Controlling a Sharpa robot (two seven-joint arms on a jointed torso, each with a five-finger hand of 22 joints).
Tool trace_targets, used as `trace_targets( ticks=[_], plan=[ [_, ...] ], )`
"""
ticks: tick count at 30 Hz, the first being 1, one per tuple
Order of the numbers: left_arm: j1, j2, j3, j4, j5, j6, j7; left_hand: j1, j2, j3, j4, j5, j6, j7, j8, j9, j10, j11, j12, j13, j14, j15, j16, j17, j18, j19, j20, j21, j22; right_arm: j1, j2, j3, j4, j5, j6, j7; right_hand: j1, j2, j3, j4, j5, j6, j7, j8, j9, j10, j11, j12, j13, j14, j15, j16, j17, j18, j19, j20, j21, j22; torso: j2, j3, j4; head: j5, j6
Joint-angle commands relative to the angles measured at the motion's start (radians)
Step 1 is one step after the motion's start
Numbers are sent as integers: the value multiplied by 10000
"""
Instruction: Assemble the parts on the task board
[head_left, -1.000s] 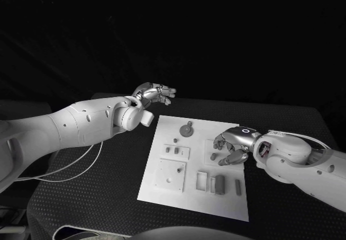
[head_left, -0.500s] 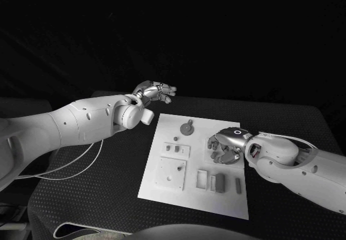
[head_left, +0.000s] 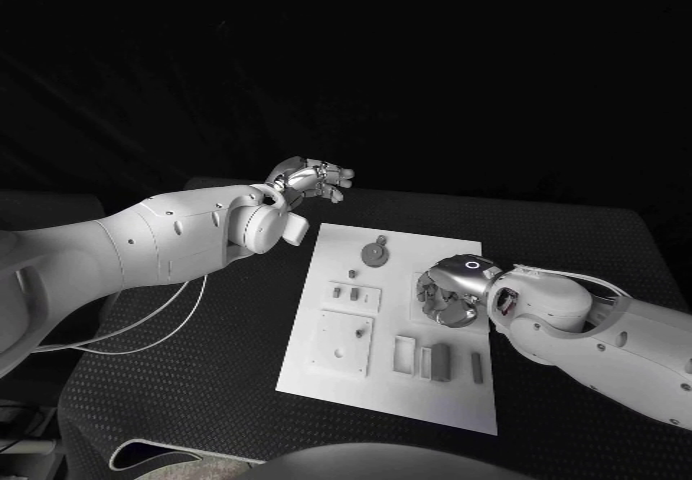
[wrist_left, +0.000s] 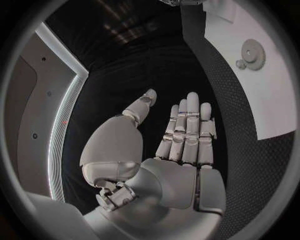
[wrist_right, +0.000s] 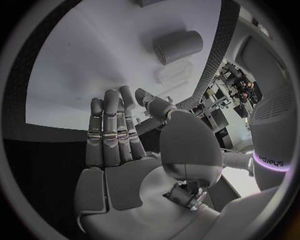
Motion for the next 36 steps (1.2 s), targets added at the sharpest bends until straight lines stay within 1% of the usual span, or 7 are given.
trace_targets(
  ticks=[1, 5, 8, 12, 20, 25, 36],
  plan=[
    [12, 13, 8, 16, 37, 122, 105, 41, 62, -11, 63, 23, -49, 15, 6, -10, 25, 55, 48, -16, 47, 41, -38, 16, 158, 14, 66, -59, 15, -33, 46, -8, -52, -281, 7, 23, -35, 170, 124, -14, -19, 172, 28, 98, 32, 164, -23, 99, 36, 78, -37, 58, 18, 74, 118, -17, 56, 171, -3, 14, -3, 14, -27],
    [12, 15, 8, 13, 37, 124, 103, 38, 64, -11, 65, 23, -50, 15, 7, -10, 24, 56, 48, -18, 47, 41, -41, 18, 158, 14, 66, -61, 17, -55, 89, -9, -154, -374, -76, 47, -109, 499, 332, 115, -19, 426, -16, 220, 79, 384, -93, 231, 88, 82, -95, 44, 22, 74, 112, -14, 60, 164, 2, 10, 14, 3, -23],
    [12, 12, 8, 12, 37, 122, 105, 37, 65, -12, 67, 23, -50, 15, 7, -11, 24, 56, 48, -20, 47, 41, -42, 20, 158, 13, 66, -62, 18, -79, 120, -9, -184, -375, -112, 60, -84, 614, 559, 102, -19, 569, -70, 284, 111, 507, -137, 306, 119, 87, -132, 37, 30, 74, 93, -15, 69, 171, -2, 6, 9, 1, -29],
    [12, 12, 8, 10, 37, 120, 105, 37, 68, -11, 67, 24, -50, 15, 8, -11, 23, 56, 48, -21, 47, 41, -44, 23, 158, 13, 66, -64, 19, -99, 124, -10, -164, -472, -194, 43, -178, 630, 670, 105, -19, 698, -123, 340, 148, 632, -186, 388, 161, 132, -176, 55, 51, 74, 134, -26, 120, 183, -1, 5, 0, 27, -62],
    [12, 15, 8, -1, 37, 110, 105, 40, 71, -9, 67, 26, -47, 13, 12, -10, 21, 56, 47, -24, 46, 41, -48, 28, 159, 13, 65, -67, 22, -107, 56, -9, -116, -823, -838, -190, -47, 817, 940, -15, -19, 1074, -282, 530, 314, 1052, -391, 661, 352, 390, -380, 395, 271, 74, 460, -196, 451, 221, -11, -5, 4, 15, -66],
    [12, 26, 8, -22, 38, 111, 110, 40, 76, -8, 70, 27, -46, 12, 14, -10, 20, 57, 47, -27, 46, 42, -51, 31, 159, 14, 65, -69, 24, -105, -143, 11, 194, -776, -1072, -112, -35, 850, 947, -4, -20, 1142, -317, 573, 390, 1130, -439, 722, 420, 428, -430, 515, 346, 74, 545, -255, 580, 218, -11, -1, 8, 29, -71],
    [12, 126, 8, -151, 39, 85, 115, 22, 56, -36, 65, 0, 2, -16, 56, -1, 33, 54, 63, -51, 42, 45, -88, 81, 151, -4, 71, -99, 62, 237, -491, 512, 1197, -398, -1016, -27, -59, 828, 918, -34, -20, 1209, -352, 615, 472, 1194, -471, 768, 479, 435, -459, 603, 401, 73, 571, -292, 688, 217, -10, -9, 17, 148, -57]
  ],
)
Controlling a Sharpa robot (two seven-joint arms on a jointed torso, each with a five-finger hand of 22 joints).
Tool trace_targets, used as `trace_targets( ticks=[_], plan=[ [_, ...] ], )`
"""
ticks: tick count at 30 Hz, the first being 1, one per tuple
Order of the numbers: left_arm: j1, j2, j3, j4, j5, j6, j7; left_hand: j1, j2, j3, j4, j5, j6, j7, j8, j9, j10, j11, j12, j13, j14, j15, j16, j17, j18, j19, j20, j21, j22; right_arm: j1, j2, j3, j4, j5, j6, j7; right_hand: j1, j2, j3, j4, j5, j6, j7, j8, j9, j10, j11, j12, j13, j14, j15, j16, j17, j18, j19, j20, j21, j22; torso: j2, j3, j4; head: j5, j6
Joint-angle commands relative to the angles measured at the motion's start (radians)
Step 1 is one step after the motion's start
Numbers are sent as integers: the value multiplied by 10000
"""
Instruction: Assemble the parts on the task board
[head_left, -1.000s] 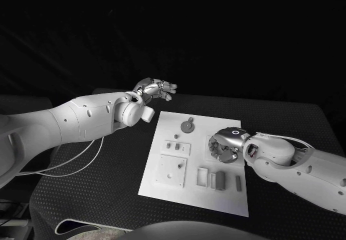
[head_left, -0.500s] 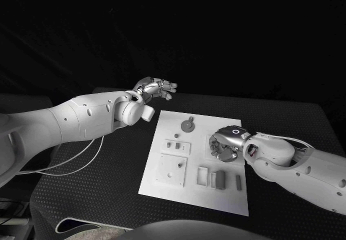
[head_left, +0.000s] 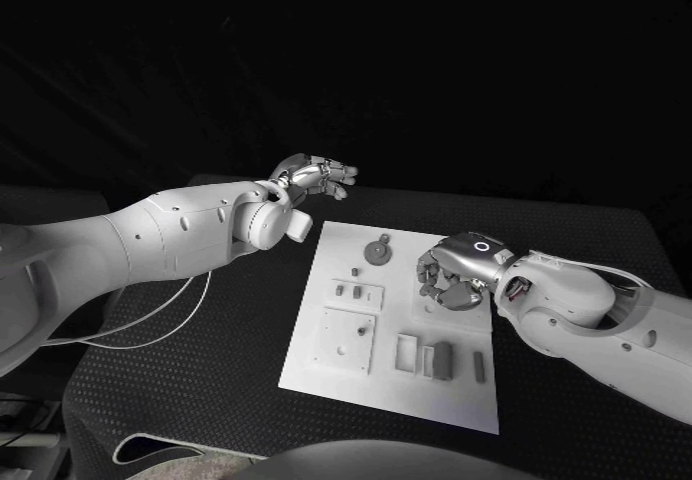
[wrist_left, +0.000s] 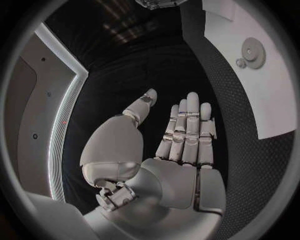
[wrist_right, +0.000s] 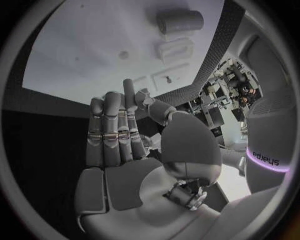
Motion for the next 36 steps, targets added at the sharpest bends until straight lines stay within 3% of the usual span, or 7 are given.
trace_targets(
  ticks=[1, 8, 14, 20, 25, 36],
  plan=[
    [11, 19, 8, -4, 40, 95, 123, -20, 18, -9, 39, -1, 2, -15, 56, -3, 0, 48, 64, -9, 42, 45, -50, 17, 151, -5, 71, -61, 17, 49, -1, 85, 246, 166, -131, 72, 90, 127, 27, -55, 30, 90, 16, 42, 56, 99, -9, 75, 5, 12, -93, 78, 23, 133, 57, -30, 54, 224, 4, -1, -11, 57, 8],
    [12, 40, 9, 2, 40, 107, 134, -25, 25, -12, 42, -6, 0, -13, 57, -3, 5, 47, 68, -12, 43, 45, -55, 24, 150, -6, 71, -66, 21, 40, 673, 96, 170, 384, -282, 185, 91, 121, 30, -66, 30, 92, 13, 43, 72, 102, -15, 78, 15, 9, -100, 96, 35, 133, 62, -39, 75, 222, 6, 11, -59, 118, 14],
    [14, 131, 10, -86, 62, 95, 145, -24, 29, -12, 41, -8, -2, -13, 57, -4, 9, 45, 71, -13, 44, 44, -58, 29, 150, -7, 70, -69, 25, -229, 1686, 77, 93, 181, -296, 154, 96, 120, 37, -74, 31, 80, 15, 36, 80, 94, -16, 74, 20, 5, -102, 108, 43, 133, 64, -45, 92, 221, -1, 9, -45, 142, 94],
    [15, 197, 10, -106, 52, 94, 145, -20, 29, -12, 38, -8, -4, -12, 57, -5, 13, 43, 74, -15, 45, 43, -61, 35, 151, -8, 69, -72, 28, -383, 2317, -125, -180, 86, -259, 143, 102, 124, 49, -83, 31, 73, 17, 32, 89, 90, -16, 72, 25, 1, -103, 116, 48, 133, 63, -50, 105, 220, -1, -22, 25, 143, 98],
    [17, 193, 10, -97, 52, 74, 144, -17, 27, -12, 36, -9, -5, -12, 58, -6, 17, 41, 76, -17, 45, 42, -64, 39, 151, -9, 69, -75, 31, -511, 2592, -311, -448, 37, -114, 161, 106, 126, 59, -92, 31, 66, 19, 27, 96, 86, -16, 70, 29, -4, -103, 122, 51, 133, 61, -53, 116, 219, 3, -28, -7, 248, 58],
    [18, 218, 11, -88, 52, 80, 149, -10, 29, -10, 33, -8, -2, -13, 62, -6, 22, 39, 80, -20, 47, 41, -69, 48, 151, -9, 68, -80, 37, -834, 2981, -550, -837, -2, -159, 226, 101, 140, 78, -104, 31, 51, 26, 18, 110, 77, -13, 66, 37, -11, -101, 133, 57, 133, 55, -56, 134, 217, 7, -9, -10, 375, -15]
  ],
)
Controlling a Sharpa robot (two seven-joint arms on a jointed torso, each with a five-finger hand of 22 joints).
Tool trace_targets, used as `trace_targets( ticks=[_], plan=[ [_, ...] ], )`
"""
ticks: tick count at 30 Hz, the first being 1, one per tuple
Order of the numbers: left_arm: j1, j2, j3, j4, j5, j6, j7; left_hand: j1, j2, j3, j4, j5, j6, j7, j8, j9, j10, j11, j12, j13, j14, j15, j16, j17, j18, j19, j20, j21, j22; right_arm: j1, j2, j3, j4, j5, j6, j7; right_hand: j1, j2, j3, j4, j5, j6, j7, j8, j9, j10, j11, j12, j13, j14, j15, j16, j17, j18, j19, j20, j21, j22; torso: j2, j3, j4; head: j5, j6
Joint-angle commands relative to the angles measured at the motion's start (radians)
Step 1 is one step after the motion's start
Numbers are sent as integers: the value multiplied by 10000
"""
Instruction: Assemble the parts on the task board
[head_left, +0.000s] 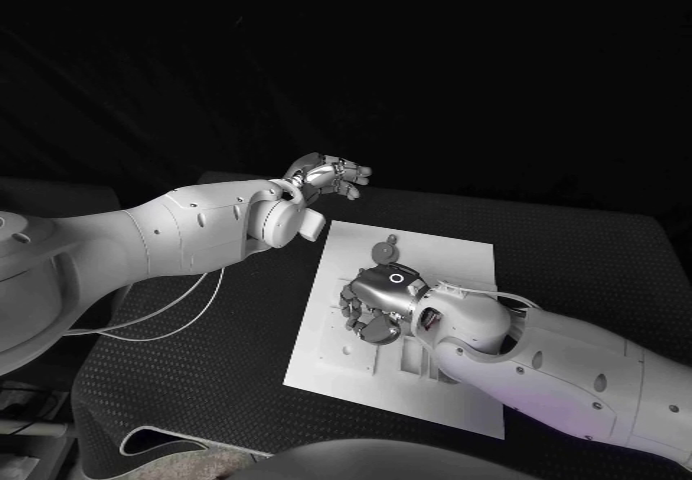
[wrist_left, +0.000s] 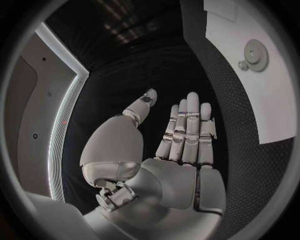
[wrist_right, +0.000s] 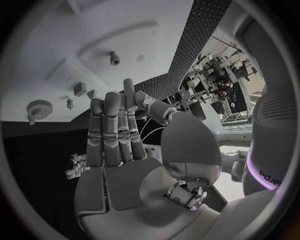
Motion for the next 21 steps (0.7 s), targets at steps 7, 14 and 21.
trace_targets(
  ticks=[7, 14, 21],
  plan=[
    [17, 106, 10, 11, 51, 86, 132, -9, 30, -10, 33, -7, -2, -13, 64, -7, 24, 42, 47, -16, 47, 41, -74, 17, 150, -9, 68, -44, 14, -213, 290, -233, -237, -173, 45, 176, 100, 146, 48, -47, 28, 17, -13, 27, -4, 24, 3, 28, 17, -16, -43, 57, 16, 134, 0, -42, 70, 225, 10, 11, 50, 111, -131],
    [17, 119, 10, 38, 51, 94, 127, -9, 31, -10, 33, -7, -2, -13, 65, -8, 24, 42, 48, -19, 47, 41, -78, 22, 149, -9, 68, -48, 17, -321, 381, -300, -446, -215, 80, 190, 101, 151, 59, -64, 28, 15, -13, 25, 6, 24, 2, 29, 23, -18, -44, 65, 19, 134, -3, -44, 82, 225, 8, 21, 27, 161, -196],
    [17, 120, 10, 42, 51, 95, 121, -8, 32, -10, 34, -7, -3, -13, 66, -9, 24, 42, 48, -21, 47, 42, -81, 27, 148, -8, 68, -50, 20, -367, 408, -339, -491, -215, 170, 195, 97, 155, 66, -73, 28, 14, -12, 24, 13, 24, 2, 29, 28, -19, -44, 71, 22, 134, -4, -45, 91, 224, 5, 20, 24, 191, -239]
  ],
)
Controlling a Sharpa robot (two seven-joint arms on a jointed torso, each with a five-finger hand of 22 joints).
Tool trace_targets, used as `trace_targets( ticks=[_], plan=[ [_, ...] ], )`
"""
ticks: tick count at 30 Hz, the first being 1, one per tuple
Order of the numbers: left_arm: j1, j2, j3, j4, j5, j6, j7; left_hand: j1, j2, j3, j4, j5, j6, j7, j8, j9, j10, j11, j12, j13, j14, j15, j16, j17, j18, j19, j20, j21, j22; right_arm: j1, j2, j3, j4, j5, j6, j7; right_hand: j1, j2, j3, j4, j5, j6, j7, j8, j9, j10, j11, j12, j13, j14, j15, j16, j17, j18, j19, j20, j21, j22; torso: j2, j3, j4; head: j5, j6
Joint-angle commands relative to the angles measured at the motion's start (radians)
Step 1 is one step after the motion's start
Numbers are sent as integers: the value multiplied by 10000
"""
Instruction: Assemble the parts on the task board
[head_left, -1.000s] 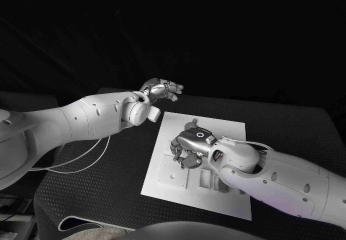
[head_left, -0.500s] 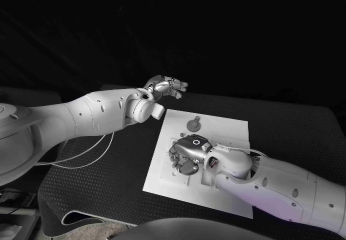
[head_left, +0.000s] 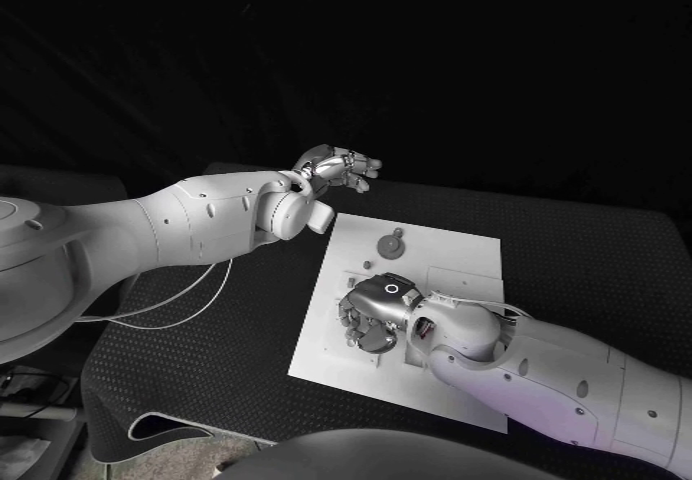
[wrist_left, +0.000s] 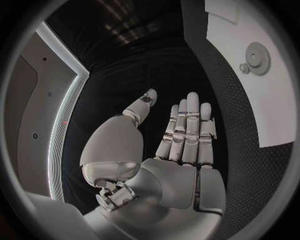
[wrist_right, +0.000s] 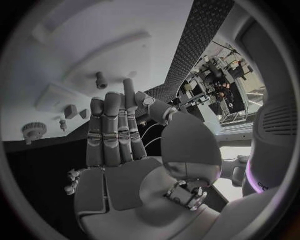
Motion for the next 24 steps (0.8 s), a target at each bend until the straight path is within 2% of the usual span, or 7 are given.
trace_targets(
  ticks=[1, 5, 10, 16, 24],
  plan=[
    [16, 26, 8, 20, 50, 91, 119, -8, 32, -10, 34, -7, -3, -13, 66, -9, 38, 58, 49, -13, 47, 42, -42, 15, 148, -8, 68, -51, 13, -22, 31, -26, -14, -129, 182, 109, 97, 155, 53, -31, 29, 24, -21, 67, 18, 45, -16, 35, 12, -20, -52, 70, 13, 134, -2, -48, 51, 218, -5, 4, -5, 23, -23],
    [16, 41, 8, 22, 50, 97, 119, -8, 32, -11, 34, -7, -4, -12, 66, -9, 38, 58, 49, -13, 47, 42, -42, 16, 148, -8, 68, -51, 14, -22, -7, -54, -34, -136, 223, 77, 96, 157, 55, -33, 29, 24, -21, 66, 20, 45, -16, 35, 13, -20, -52, 72, 14, 134, -3, -48, 53, 218, -8, 7, 1, 20, -83],
    [16, 43, 8, 11, 50, 98, 113, -11, 33, -12, 36, -5, -8, -11, 64, -11, 37, 58, 49, -16, 47, 42, -45, 20, 148, -8, 68, -54, 16, -22, -41, -97, -17, -136, 271, 74, 90, 159, 61, -45, 29, 23, -20, 65, 28, 47, -17, 36, 18, -18, -53, 80, 17, 134, -5, -49, 62, 217, -12, 8, -27, 52, -73],
    [16, 40, 8, 5, 50, 102, 113, -11, 33, -12, 37, -5, -10, -10, 63, -12, 37, 59, 49, -17, 47, 42, -47, 22, 147, -7, 68, -55, 18, -22, -77, -116, 56, -137, 326, 72, 87, 160, 64, -51, 29, 23, -21, 65, 32, 48, -17, 37, 21, -18, -53, 84, 19, 134, -6, -49, 68, 217, -3, 21, -13, 66, -93],
    [15, 49, 8, -10, 50, 114, 112, -11, 35, -12, 37, -3, -13, -9, 63, -13, 35, 59, 49, -20, 47, 42, -50, 26, 147, -7, 68, -58, 20, -22, -140, -127, 152, -136, 351, 62, 81, 164, 69, -69, 29, 26, -22, 66, 44, 54, -20, 41, 30, -17, -56, 95, 24, 134, -8, -51, 81, 217, -5, 13, -11, 74, -115]
  ],
)
